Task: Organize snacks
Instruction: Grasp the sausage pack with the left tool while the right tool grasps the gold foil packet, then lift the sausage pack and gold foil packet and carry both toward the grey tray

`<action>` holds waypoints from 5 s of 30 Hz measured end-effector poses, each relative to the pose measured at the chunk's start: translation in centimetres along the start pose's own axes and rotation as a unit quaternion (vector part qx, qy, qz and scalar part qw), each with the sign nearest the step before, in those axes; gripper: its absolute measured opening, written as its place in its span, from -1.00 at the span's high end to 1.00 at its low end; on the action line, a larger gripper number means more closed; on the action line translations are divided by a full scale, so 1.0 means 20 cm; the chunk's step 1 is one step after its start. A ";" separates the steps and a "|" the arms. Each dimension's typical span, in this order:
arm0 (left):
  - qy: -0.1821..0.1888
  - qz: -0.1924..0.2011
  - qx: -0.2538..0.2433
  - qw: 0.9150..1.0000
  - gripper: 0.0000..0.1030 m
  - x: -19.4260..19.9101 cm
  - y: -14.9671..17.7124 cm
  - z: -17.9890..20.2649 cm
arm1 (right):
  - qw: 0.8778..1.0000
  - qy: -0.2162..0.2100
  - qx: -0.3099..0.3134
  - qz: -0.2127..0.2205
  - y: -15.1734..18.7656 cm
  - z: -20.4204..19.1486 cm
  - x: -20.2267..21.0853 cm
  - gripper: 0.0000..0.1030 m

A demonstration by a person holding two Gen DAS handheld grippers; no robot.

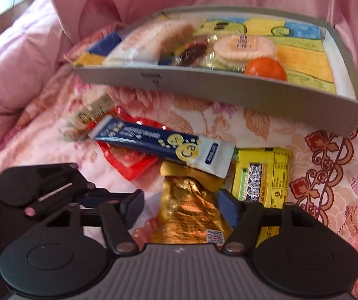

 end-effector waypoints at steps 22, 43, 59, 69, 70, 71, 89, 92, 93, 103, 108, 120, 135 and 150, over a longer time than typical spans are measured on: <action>0.016 -0.041 0.022 0.999 -0.03 0.31 0.31 -0.09 | 0.997 -0.015 -0.072 0.008 0.14 0.04 0.20 -0.02; 0.045 0.010 0.001 0.999 -0.60 0.38 0.22 -0.11 | 0.995 0.070 -0.011 0.068 0.47 -0.05 0.32 -0.33; 0.018 -0.045 -0.096 0.994 -0.58 0.14 0.14 0.01 | 0.994 0.066 -0.012 0.088 0.53 -0.02 0.35 -0.11; 0.017 -0.056 -0.049 0.997 -0.22 0.13 0.15 -0.03 | 0.994 0.064 -0.030 0.078 0.51 0.00 0.33 -0.31; 0.014 -0.056 -0.045 0.997 -0.22 0.14 0.15 -0.03 | 0.995 0.062 -0.031 0.077 0.51 0.00 0.32 -0.37; 0.010 -0.056 -0.040 0.998 -0.21 0.15 0.16 -0.03 | 0.995 0.059 -0.034 0.078 0.51 0.00 0.32 -0.43; -0.055 -0.042 0.064 0.996 -0.17 0.29 0.25 -0.07 | 0.985 0.108 -0.063 0.121 0.56 -0.06 0.33 -0.03; -0.060 -0.034 0.087 0.994 -0.16 0.33 0.29 -0.07 | 0.985 0.104 -0.059 0.126 0.57 -0.09 0.36 -0.01; -0.061 -0.032 0.093 0.993 -0.16 0.35 0.30 -0.08 | 0.985 0.102 -0.059 0.128 0.57 -0.10 0.36 0.00; -0.061 -0.024 0.120 0.991 -0.16 0.40 0.35 -0.08 | 0.985 0.100 -0.043 0.136 0.57 -0.15 0.37 0.02; -0.060 -0.024 0.122 0.990 -0.16 0.41 0.35 -0.09 | 0.986 0.062 -0.114 0.108 0.57 -0.05 0.36 -0.27; -0.061 -0.017 0.137 0.988 -0.15 0.42 0.35 -0.09 | 0.985 0.084 -0.095 0.117 0.60 -0.09 0.34 0.04; -0.072 0.010 0.160 0.985 -0.15 0.46 0.31 -0.13 | 0.977 0.111 -0.001 0.182 0.55 -0.21 0.44 0.10; -0.100 0.075 0.161 0.979 -0.15 0.53 -0.06 -0.37 | 0.964 0.104 0.019 0.245 0.29 -0.21 0.59 0.08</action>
Point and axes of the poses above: each gripper's, at about its wrist camera, not at the fingertips, and x roughly against the way its jaws point, z to its right, y to its underside, the point moved 8 cm from there along -x, roughly the way its jaws point, and after that the axes turned 13 degrees about -x, right-handed, at the moved point
